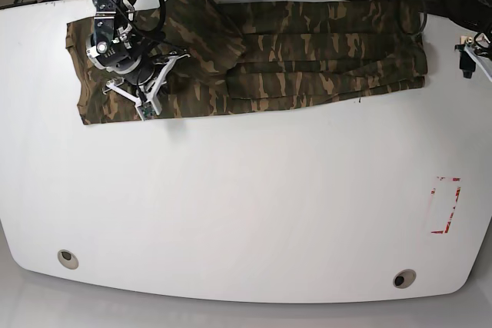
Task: Layout the t-shirt on the table in an organized manner, then fold the t-shirt properly
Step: 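Move both grippers to the shirt's folded edge and grasp it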
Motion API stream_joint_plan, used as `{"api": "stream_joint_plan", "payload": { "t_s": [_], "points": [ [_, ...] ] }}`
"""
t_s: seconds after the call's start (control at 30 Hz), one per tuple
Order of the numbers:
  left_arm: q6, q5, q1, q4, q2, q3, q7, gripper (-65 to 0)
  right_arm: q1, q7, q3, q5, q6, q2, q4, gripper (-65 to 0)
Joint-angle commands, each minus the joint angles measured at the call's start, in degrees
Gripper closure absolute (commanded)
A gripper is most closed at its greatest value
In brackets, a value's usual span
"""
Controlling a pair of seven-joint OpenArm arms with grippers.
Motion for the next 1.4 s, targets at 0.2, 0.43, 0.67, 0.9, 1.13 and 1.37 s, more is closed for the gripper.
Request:
{"api": "stream_joint_plan", "payload": {
  "t_s": [0.2,0.43,0.67,0.9,1.13,1.37],
  "points": [
    [-0.06,0.34,0.78,2.76,6.26,1.88,-14.87,-52.2,0.23,0.91,-0.54,1.00,7.01,-3.25,8.30,0.0],
    [-0.06,8.16,5.09,3.20,9.25,12.70,-32.54,-52.2,-0.30,0.82,-2.56,0.92,9.74,-4.75,8.83,0.0],
    [0.25,19.24,10.89,3.11,9.33,24.65,-46.78,-52.2,-3.82,1.88,-5.28,0.30,9.30,-4.48,8.92,0.0],
    [5.97,20.12,16.52,3.29,10.65,26.59,-50.73,-52.2,-9.18,7.77,-4.05,0.30,5.69,-4.31,8.92,0.0],
    [5.97,20.03,22.76,3.82,12.41,23.69,-51.17,-52.2,-13.14,11.29,-3.35,0.30,4.64,-1.67,8.92,0.0],
    [5.88,20.12,23.99,3.38,12.68,22.98,-50.12,-52.2,-14.89,12.96,-3.26,-2.25,2.26,-0.79,8.65,0.0]
  ]
}}
